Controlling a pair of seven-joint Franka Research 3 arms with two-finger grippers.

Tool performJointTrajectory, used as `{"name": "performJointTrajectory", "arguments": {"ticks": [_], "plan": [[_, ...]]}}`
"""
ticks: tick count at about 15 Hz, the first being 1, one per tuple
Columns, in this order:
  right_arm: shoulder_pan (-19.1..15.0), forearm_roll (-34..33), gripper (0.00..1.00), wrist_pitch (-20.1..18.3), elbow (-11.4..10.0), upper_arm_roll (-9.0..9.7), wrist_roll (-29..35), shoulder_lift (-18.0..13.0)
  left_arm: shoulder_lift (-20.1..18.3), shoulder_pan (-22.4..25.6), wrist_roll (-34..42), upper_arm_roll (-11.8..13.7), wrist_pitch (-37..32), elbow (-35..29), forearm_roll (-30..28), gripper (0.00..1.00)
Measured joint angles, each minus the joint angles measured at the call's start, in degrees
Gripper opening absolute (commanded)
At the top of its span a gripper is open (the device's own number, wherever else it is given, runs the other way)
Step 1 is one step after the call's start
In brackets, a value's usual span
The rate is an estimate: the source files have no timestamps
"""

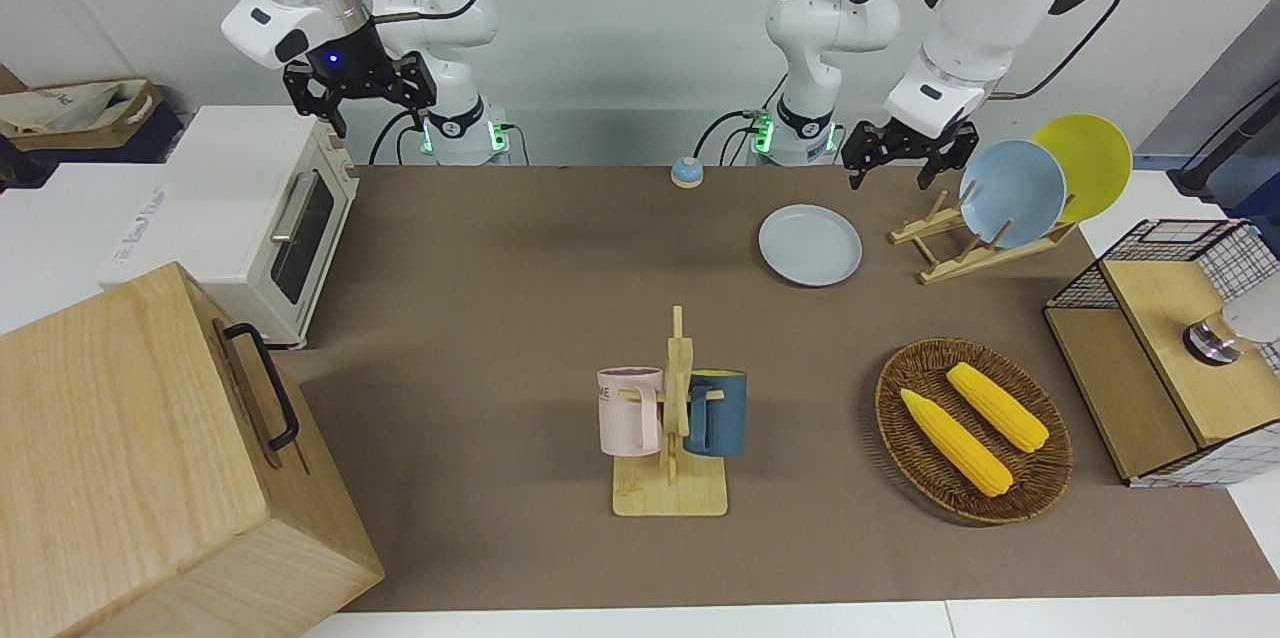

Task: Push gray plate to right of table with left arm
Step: 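Lower the left gripper beside the gray plate's edge nearest the robot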

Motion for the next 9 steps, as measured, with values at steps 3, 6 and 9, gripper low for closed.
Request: {"name": "performJointTrajectory", "arguments": {"ticks": [3,6,9], "plan": [[0.0,0.0,0.983,0.0,0.0,0.0,0.0,0.0,0.0,0.0,0.0,0.2,0.0,0.0,0.0,0.99],[0.0,0.0,0.983,0.0,0.0,0.0,0.0,0.0,-0.1,0.1,0.0,0.3,0.0,0.0,0.0,0.99],[0.0,0.0,0.983,0.0,0.0,0.0,0.0,0.0,-0.1,0.1,0.0,0.3,0.0,0.0,0.0,0.99]]}}
